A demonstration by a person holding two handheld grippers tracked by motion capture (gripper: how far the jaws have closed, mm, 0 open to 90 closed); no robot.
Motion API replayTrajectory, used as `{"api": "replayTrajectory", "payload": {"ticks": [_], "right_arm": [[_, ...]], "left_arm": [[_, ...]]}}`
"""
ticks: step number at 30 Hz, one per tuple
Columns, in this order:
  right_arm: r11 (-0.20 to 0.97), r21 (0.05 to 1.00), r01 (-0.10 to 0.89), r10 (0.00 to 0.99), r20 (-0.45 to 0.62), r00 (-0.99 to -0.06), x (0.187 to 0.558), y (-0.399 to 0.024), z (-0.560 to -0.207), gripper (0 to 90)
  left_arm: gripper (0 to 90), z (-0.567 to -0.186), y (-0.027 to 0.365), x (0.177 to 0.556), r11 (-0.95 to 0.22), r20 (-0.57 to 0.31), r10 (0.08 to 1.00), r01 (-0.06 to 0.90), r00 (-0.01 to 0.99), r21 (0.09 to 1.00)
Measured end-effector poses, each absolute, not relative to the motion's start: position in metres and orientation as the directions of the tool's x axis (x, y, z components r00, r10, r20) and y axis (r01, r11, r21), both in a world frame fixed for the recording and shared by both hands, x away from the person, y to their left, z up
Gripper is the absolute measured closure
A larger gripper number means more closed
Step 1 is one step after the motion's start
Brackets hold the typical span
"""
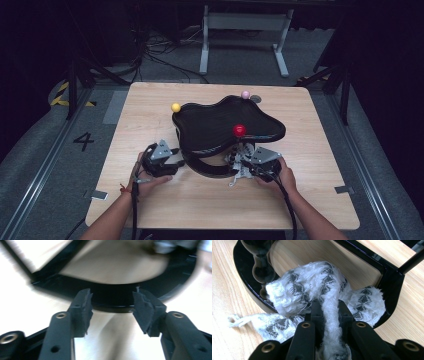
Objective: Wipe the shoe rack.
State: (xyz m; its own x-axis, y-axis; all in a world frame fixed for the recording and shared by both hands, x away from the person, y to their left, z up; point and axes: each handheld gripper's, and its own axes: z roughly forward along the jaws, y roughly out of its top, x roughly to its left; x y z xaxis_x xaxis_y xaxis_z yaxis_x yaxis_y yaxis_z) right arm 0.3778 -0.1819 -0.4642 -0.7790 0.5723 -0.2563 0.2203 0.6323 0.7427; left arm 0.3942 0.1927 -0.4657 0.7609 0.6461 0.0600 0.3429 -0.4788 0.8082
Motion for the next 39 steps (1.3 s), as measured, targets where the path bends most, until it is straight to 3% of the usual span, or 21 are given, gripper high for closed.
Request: {"api": "replayTrajectory", "payload": {"ticks": [5, 7, 14, 20, 23, 28, 34, 39], "right_arm": [[0.630, 0.744, 0.223, 0.572, -0.251, -0.781, 0.378, -0.183, -0.464, 80.0], [0.634, 0.742, 0.219, 0.569, -0.255, -0.782, 0.378, -0.182, -0.464, 80.0], [0.639, 0.736, 0.222, 0.571, -0.262, -0.778, 0.378, -0.183, -0.464, 80.0], [0.633, 0.741, 0.226, 0.577, -0.256, -0.775, 0.379, -0.185, -0.464, 80.1], [0.628, 0.744, 0.228, 0.579, -0.252, -0.775, 0.379, -0.186, -0.464, 80.1], [0.632, 0.741, 0.229, 0.582, -0.258, -0.771, 0.379, -0.186, -0.464, 80.0], [0.650, 0.727, 0.222, 0.578, -0.284, -0.765, 0.376, -0.184, -0.464, 80.1], [0.649, 0.728, 0.220, 0.578, -0.284, -0.765, 0.377, -0.186, -0.464, 80.1]], "left_arm": [[43.4, -0.467, 0.200, 0.409, -0.454, 0.041, 0.674, 0.370, 0.737, 0.811], [43.1, -0.468, 0.199, 0.413, -0.465, 0.076, 0.688, 0.358, 0.722, 0.809], [42.0, -0.467, 0.202, 0.439, -0.407, 0.026, 0.732, 0.407, 0.680, 0.817], [39.8, -0.467, 0.204, 0.459, -0.393, 0.058, 0.780, 0.415, 0.624, 0.820], [38.1, -0.466, 0.203, 0.468, -0.355, 0.011, 0.791, 0.444, 0.612, 0.822], [39.7, -0.467, 0.198, 0.478, -0.323, -0.016, 0.795, 0.444, 0.607, 0.836], [50.2, -0.463, 0.193, 0.489, -0.299, -0.013, 0.817, 0.443, 0.577, 0.845], [49.1, -0.465, 0.187, 0.495, -0.318, -0.027, 0.803, 0.465, 0.596, 0.826]]}}
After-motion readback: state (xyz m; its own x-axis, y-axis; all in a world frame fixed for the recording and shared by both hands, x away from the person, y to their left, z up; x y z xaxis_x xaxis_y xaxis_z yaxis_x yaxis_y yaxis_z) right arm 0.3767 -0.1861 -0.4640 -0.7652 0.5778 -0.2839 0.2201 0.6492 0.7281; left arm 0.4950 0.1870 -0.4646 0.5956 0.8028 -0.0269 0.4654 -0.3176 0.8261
